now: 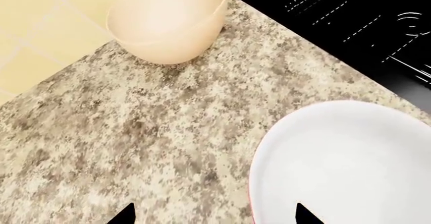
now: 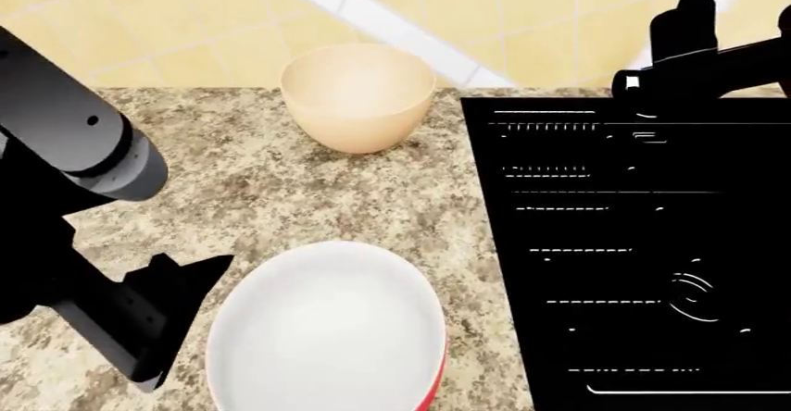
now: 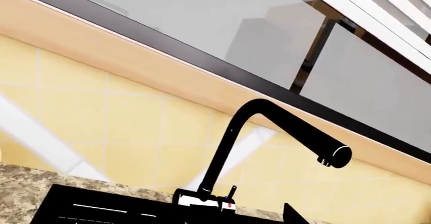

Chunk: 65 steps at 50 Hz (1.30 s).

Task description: Stack the bowls in the sink.

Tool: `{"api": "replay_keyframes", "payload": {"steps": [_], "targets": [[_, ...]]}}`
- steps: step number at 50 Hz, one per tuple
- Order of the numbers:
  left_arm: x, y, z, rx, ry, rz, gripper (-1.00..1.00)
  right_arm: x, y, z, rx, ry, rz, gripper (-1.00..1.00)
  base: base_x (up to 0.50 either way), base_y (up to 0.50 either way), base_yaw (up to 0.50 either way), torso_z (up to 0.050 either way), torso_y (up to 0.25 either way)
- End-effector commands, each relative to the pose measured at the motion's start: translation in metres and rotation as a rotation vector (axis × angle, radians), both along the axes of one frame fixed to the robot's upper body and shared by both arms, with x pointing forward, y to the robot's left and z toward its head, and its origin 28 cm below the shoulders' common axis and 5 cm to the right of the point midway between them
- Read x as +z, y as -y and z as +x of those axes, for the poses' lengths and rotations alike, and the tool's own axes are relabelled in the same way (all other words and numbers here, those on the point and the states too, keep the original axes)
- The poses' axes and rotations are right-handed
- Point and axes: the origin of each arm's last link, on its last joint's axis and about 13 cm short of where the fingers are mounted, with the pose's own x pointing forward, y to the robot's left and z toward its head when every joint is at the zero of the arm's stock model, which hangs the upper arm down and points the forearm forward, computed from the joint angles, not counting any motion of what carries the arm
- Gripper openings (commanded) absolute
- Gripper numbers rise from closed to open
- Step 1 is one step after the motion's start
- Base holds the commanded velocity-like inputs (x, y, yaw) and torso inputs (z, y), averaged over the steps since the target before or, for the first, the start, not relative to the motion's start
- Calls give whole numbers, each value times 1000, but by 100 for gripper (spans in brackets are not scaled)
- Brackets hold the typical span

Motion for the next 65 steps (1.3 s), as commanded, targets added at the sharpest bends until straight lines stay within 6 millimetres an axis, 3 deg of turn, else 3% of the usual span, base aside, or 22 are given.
{"api": "replay_keyframes", "payload": {"steps": [1, 19, 43, 65], "targets": [[-4, 10, 9, -13, -49, 3, 100, -4, 1, 0, -7, -10, -13, 100, 0, 0, 0, 0, 0], [-12, 23, 24, -35, -122, 93, 100, -11, 2, 2, -14, -30, -35, 100, 0, 0, 0, 0, 0], [-18, 32, 29, -51, -231, 157, 100, -13, 4, 0, -20, -33, -34, 100, 0, 0, 0, 0, 0], [-43, 44, 44, -77, -289, 228, 100, -17, 5, -1, -19, -36, -31, 100, 0, 0, 0, 0, 0]]}}
